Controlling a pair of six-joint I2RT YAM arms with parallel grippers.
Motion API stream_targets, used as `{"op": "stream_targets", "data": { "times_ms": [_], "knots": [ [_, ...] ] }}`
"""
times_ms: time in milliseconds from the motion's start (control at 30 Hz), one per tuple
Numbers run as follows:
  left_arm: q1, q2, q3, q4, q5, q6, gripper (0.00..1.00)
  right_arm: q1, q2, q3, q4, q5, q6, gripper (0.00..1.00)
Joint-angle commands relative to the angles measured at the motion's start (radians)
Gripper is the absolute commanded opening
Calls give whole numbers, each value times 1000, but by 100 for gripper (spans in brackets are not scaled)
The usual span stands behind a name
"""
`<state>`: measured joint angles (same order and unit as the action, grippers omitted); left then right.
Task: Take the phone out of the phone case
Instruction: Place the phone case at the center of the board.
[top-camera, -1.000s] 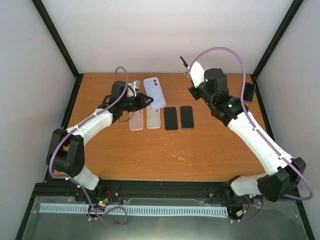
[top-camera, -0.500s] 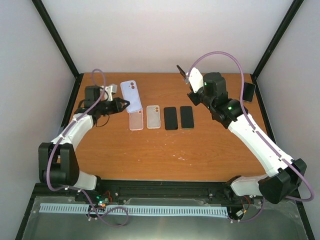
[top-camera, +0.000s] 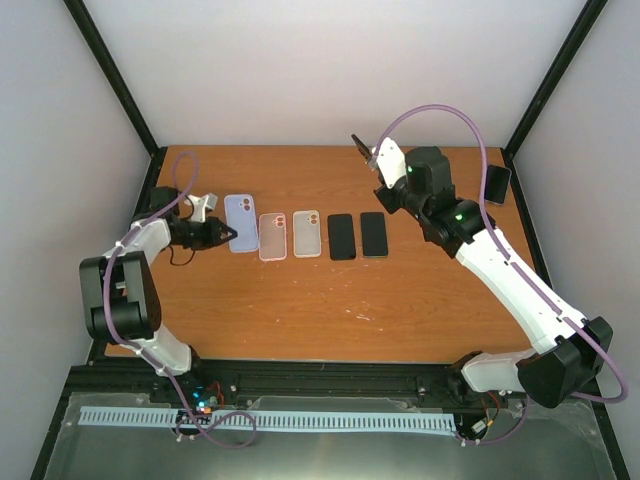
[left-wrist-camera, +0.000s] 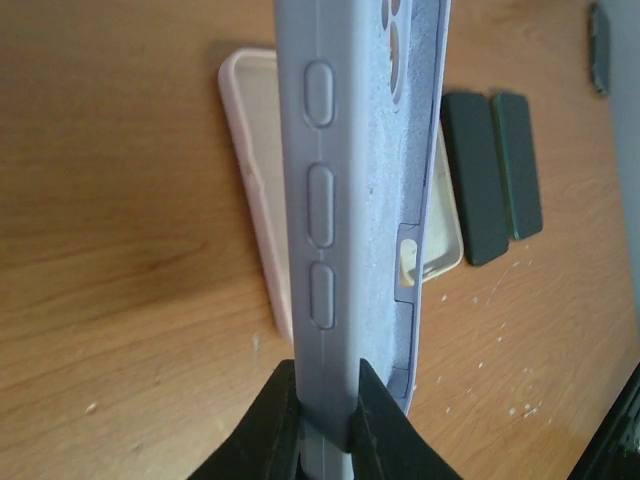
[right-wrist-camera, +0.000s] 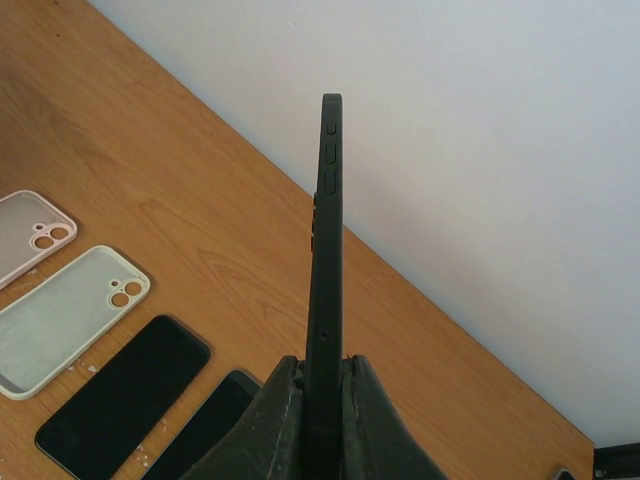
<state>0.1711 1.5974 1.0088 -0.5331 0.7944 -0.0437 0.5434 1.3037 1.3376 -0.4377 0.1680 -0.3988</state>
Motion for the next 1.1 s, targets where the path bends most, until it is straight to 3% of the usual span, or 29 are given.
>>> {"op": "stream_targets", "data": {
  "times_ms": [0,633,1067],
  "knots": [
    [18,38,34,-109,9,179,1,-3,-40,1,42,-2,11,3],
    [62,305,141,-167,-17,235,1,-3,-50,-19,47,5,-1,3],
    [62,388,186,-120,-172,159,2,-3,-45,-21,50,5,-3,3]
  ]
}}
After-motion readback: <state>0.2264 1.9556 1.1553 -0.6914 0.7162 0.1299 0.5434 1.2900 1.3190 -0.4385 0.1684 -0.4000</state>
